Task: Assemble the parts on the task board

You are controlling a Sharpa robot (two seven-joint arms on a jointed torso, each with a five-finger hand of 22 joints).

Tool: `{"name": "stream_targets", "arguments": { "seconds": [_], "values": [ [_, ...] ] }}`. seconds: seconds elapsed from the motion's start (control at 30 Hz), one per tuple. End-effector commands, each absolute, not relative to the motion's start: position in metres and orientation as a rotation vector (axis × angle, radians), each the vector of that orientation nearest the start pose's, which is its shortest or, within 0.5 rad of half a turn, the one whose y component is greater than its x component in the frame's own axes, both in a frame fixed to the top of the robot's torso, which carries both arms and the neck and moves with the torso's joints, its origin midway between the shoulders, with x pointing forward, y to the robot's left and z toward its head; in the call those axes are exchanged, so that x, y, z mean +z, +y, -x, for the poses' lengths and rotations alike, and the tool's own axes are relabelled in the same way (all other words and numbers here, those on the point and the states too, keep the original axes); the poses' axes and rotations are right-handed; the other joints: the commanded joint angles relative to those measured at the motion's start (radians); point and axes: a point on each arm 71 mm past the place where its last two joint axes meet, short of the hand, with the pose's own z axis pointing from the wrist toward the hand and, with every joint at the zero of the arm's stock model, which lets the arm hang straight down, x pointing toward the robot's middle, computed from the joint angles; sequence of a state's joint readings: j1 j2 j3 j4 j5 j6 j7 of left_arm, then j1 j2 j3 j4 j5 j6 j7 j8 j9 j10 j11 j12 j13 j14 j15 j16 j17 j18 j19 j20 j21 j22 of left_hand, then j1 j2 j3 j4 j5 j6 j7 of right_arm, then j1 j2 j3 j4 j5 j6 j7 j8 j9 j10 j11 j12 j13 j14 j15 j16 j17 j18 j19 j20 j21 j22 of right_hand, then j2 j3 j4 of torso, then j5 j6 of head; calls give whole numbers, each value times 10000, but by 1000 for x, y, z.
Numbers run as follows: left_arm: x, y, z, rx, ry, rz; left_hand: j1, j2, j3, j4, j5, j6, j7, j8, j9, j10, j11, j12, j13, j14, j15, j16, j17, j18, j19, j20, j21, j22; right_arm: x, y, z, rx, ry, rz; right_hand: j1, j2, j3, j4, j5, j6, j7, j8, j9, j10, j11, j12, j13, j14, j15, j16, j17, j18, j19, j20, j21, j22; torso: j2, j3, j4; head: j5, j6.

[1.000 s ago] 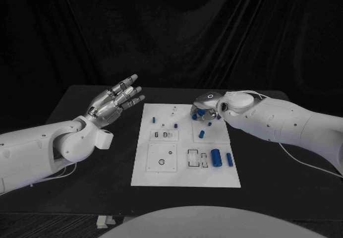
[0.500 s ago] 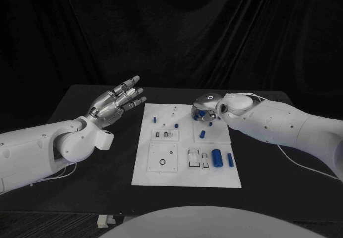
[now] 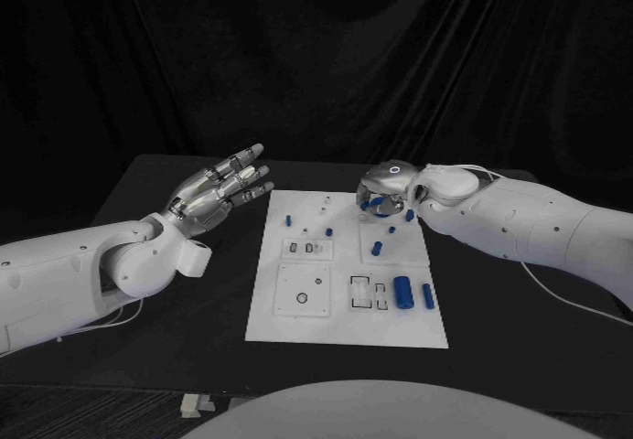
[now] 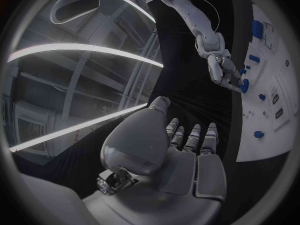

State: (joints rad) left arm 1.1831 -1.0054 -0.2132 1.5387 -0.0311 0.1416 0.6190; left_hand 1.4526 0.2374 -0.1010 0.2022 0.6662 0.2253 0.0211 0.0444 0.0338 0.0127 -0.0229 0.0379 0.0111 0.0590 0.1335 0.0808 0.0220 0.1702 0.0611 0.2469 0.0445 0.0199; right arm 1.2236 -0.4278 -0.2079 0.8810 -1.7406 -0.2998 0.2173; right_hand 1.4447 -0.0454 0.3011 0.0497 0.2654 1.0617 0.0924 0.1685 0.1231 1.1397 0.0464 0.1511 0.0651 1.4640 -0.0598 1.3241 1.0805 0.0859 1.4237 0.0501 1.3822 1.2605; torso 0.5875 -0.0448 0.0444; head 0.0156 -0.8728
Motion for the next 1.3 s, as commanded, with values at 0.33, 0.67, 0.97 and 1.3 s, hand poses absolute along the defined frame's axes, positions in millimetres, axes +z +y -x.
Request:
{"name": "stream_targets", "arguments": {
  "seconds": [0.33,0.67,0.97,1.3],
  "values": [
    [-216,257,-432,-19032,14416,9899,-1333,56,-973,914,-2434,-77,-29,122,-15,-45,84,145,13,-590,-1088,-808,-220,95,-611,-1040,-445,-199,-197,-142,-569,4822,15556,7136,-119,-97,145,59,-13,-117,8,-64,422,-41,70,-265,-19,244,54,2,-1,-112,-41,46,-4,29,39,-11,47,55,2],
    [-214,255,-431,-19062,14187,9807,-1064,214,-1079,891,-1992,-57,-27,167,-15,-69,95,201,15,-590,-1397,-808,-220,93,-611,-1402,-445,-199,-189,-133,-573,4750,15588,7198,-181,-165,211,99,-21,-285,22,-172,431,-96,70,-405,-13,230,58,-16,-18,-114,-44,55,-6,54,283,15,275,-126,2],
    [-214,253,-431,-19077,14232,9809,-872,259,-1051,875,-1734,-72,-46,174,-17,-83,81,204,12,-590,-1323,-808,-220,84,-611,-1341,-445,-199,-189,-125,-574,4787,15654,7312,-253,-233,257,137,21,-378,45,-237,449,-105,70,-496,-4,223,57,-44,-58,-132,-10,58,34,142,605,27,557,-172,317],
    [-214,252,-430,-19104,14266,9811,-692,272,-1019,858,-1435,-86,-53,181,-19,-92,78,217,12,-590,-1306,-808,-220,87,-611,-1317,-445,-199,-189,-120,-574,4842,15729,7397,-307,-298,280,160,13,-456,33,-291,457,-153,59,-577,-6,222,53,-48,-54,-135,-6,56,37,163,787,29,822,-542,477]
  ]
}}
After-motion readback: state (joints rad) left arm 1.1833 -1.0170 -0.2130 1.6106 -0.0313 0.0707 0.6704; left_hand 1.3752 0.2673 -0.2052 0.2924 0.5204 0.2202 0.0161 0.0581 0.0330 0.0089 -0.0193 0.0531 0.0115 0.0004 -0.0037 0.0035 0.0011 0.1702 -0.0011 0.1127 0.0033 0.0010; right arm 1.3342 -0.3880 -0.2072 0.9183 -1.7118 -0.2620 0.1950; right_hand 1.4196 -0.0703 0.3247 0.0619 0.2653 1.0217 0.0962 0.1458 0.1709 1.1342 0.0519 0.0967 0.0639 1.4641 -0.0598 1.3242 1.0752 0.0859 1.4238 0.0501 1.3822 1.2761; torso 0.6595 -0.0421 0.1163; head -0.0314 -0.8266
